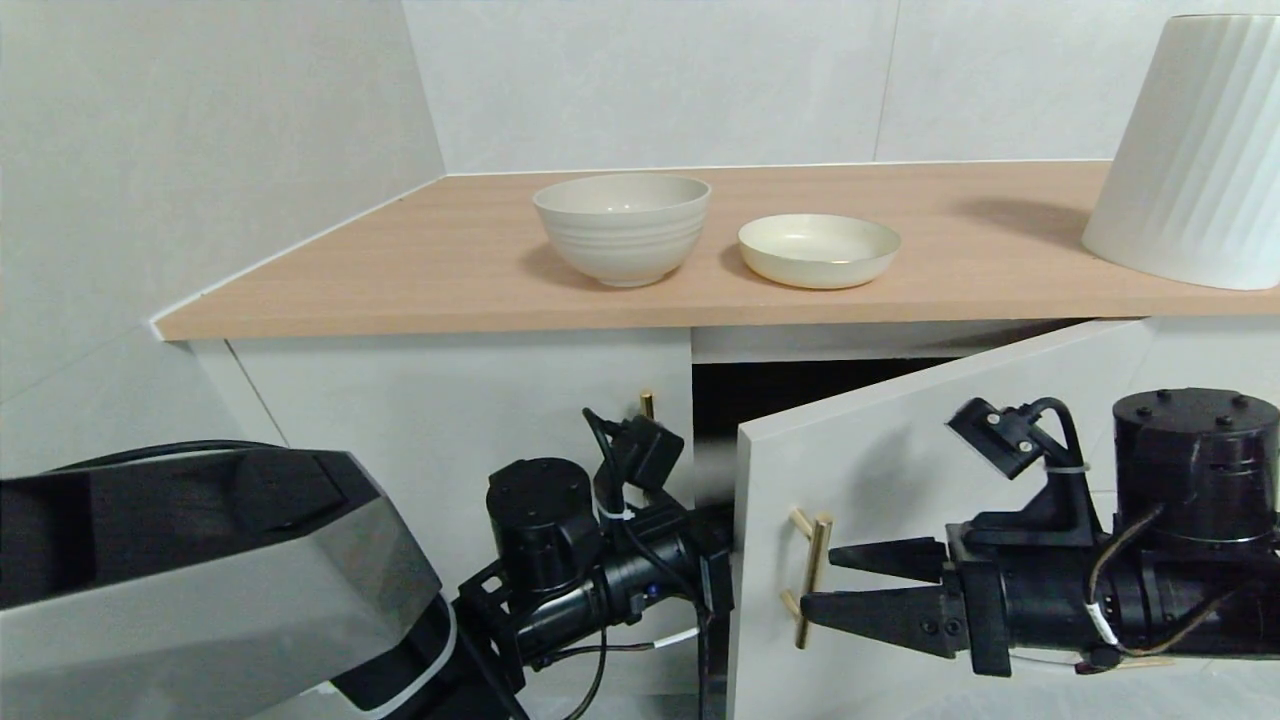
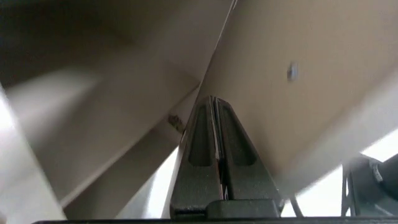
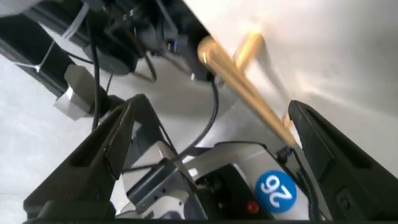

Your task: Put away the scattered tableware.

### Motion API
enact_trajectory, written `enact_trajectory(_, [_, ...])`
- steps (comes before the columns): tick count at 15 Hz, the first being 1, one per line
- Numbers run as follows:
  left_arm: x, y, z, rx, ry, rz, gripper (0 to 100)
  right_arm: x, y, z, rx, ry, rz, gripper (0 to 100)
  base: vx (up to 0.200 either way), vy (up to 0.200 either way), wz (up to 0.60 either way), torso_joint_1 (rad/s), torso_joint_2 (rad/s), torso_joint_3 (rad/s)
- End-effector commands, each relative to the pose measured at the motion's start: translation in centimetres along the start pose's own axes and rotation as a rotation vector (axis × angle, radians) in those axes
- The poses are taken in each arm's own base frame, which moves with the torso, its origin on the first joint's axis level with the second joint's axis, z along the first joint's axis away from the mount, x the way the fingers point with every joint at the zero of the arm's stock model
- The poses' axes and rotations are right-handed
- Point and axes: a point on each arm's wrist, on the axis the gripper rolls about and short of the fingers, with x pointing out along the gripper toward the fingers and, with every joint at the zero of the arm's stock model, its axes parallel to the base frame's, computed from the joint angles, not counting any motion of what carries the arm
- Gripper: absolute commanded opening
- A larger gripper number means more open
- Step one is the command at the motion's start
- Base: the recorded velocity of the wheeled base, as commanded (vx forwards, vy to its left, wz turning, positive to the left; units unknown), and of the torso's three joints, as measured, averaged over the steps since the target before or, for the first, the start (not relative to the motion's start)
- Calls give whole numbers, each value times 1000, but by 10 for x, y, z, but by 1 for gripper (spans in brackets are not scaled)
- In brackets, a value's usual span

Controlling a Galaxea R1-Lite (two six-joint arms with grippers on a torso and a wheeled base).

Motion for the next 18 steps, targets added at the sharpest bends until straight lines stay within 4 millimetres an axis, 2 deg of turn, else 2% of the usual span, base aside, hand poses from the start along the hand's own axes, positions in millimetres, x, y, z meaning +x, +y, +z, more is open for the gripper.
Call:
enact_trajectory(1, [13, -2, 8, 14, -26, -20, 0, -22, 8, -10, -5, -25, -28, 100, 0, 0, 0, 0, 0, 0])
enact_trajectory(3, [18, -3, 20, 30, -36, -23, 0, -30, 13, -27, 1, -29, -110, 100, 0, 0, 0, 0, 0, 0])
enact_trajectory(5, [11, -8, 24, 37, -26, -21, 0, -34, 21, -38, -12, -46, -189, 100, 0, 0, 0, 0, 0, 0])
enact_trajectory(6, [5, -11, 26, 47, -20, -20, 0, -38, 30, -45, -27, -50, -201, 100, 0, 0, 0, 0, 0, 0])
enact_trajectory(8, [4, -11, 24, 46, -13, -19, 0, -42, 36, -54, -35, -36, -190, 100, 0, 0, 0, 0, 0, 0])
enact_trajectory(13, [9, -11, 14, 39, 10, -24, 0, -41, 37, -60, -34, -8, -181, 100, 0, 0, 0, 0, 0, 0])
enact_trajectory(18, [12, -12, 13, 37, 11, -30, 0, -41, 37, -62, -34, 4, -176, 100, -200, 0, 0, 2, 0, 1])
